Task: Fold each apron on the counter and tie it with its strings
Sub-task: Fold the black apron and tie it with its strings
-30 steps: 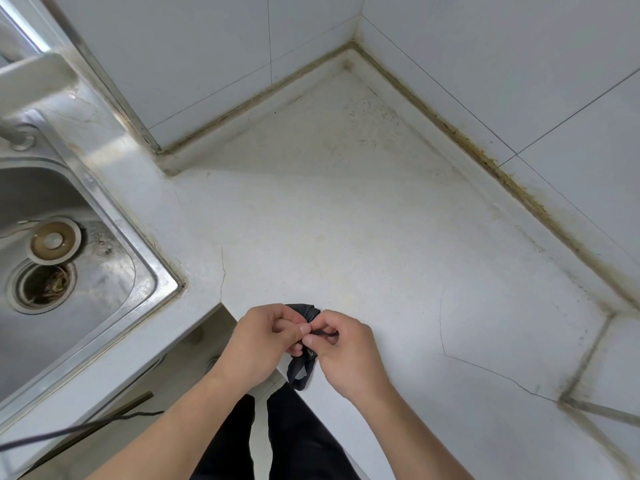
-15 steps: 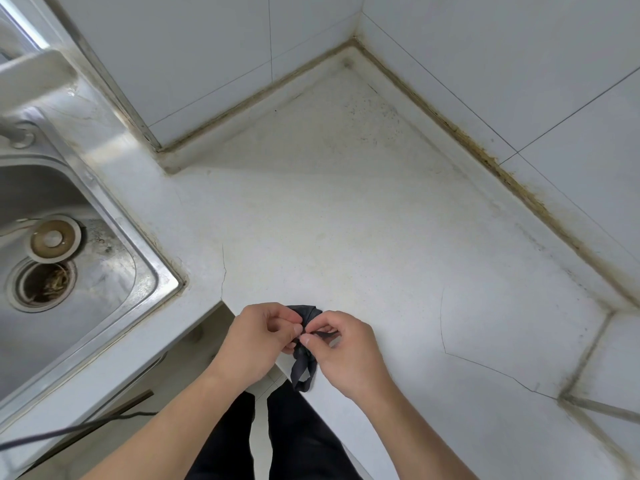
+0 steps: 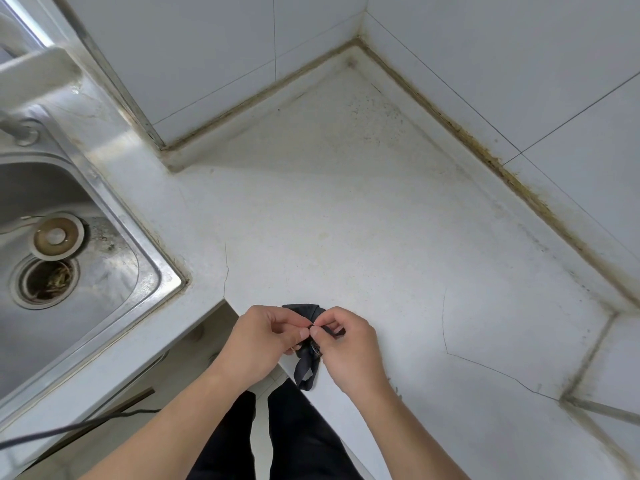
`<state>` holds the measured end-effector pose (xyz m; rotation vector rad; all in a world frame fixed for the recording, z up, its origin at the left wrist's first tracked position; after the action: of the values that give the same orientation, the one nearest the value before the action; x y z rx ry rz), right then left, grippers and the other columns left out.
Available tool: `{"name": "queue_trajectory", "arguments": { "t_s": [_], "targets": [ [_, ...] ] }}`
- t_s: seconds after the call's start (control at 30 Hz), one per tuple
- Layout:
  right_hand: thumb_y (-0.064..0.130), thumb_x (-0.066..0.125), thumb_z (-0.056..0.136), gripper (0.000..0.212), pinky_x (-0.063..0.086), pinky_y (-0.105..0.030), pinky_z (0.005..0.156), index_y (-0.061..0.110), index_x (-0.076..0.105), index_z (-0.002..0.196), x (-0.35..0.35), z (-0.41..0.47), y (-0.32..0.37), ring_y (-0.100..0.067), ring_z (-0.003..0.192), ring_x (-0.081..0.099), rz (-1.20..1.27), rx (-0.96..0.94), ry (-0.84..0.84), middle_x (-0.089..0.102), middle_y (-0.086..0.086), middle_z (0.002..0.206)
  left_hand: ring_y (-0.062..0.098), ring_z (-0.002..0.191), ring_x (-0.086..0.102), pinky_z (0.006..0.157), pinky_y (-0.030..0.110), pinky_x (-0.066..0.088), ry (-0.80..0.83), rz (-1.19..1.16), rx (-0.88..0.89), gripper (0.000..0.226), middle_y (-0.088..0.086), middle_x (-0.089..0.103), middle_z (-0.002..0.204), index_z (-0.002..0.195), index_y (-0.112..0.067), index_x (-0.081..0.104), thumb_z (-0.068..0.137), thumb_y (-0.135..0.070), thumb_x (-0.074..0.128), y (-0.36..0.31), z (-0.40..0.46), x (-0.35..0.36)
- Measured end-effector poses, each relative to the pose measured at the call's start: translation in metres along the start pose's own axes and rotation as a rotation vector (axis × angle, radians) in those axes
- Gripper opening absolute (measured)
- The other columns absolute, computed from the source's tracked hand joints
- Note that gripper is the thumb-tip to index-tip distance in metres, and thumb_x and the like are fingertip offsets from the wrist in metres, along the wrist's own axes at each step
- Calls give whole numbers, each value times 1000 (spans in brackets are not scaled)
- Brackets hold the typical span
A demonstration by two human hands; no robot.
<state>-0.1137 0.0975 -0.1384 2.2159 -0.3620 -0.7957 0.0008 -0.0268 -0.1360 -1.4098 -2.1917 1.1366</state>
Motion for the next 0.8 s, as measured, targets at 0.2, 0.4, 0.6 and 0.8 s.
{"name": "queue_trajectory", "arguments": {
  "t_s": [0.2, 0.4, 0.6, 0.8],
  "targets": [
    [14, 68, 90, 10, 52, -36, 62, 17, 75, 84, 1, 0, -8, -22, 61, 59, 317, 201, 97, 75, -14, 78, 7, 84, 75, 85, 30, 60, 5, 86, 64, 13, -11, 80, 84, 91, -34, 84, 92, -22, 80, -2, 1, 3],
    [4, 69, 94, 9, 38, -31, 51, 1, 75, 87, 3, 2, -11, -23, 60, 49, 549, 312, 88, 59, -16, 66, 7, 81, 70, 72, 22, 56, -80, 245, 177, 12, -19, 76, 82, 90, -38, 84, 89, -26, 82, -8, -2, 11],
    [2, 68, 96, 10, 39, -32, 52, -4, 75, 92, 1, 3, -8, -22, 58, 50, 671, 326, 86, 59, -12, 69, 1, 86, 65, 72, 12, 48, -157, 282, 208, 17, -18, 74, 84, 91, -35, 83, 93, -20, 77, -5, 0, 13],
    [6, 61, 103, 15, 50, -34, 59, -2, 71, 95, -12, 7, -9, -20, 65, 55, 699, 238, 20, 59, -12, 76, 5, 75, 65, 74, 13, 49, -139, -174, 31, 16, -7, 77, 82, 88, -21, 83, 94, -9, 74, -1, -2, 6]
  ]
}}
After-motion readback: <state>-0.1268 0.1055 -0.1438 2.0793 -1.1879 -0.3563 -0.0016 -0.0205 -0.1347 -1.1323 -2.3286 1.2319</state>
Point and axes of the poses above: each hand's wrist, its own z-axis towards the middle knuckle, its own x-axis out of the palm, y = z × x, the point moved 2 cm from there along z, towards the middle knuckle
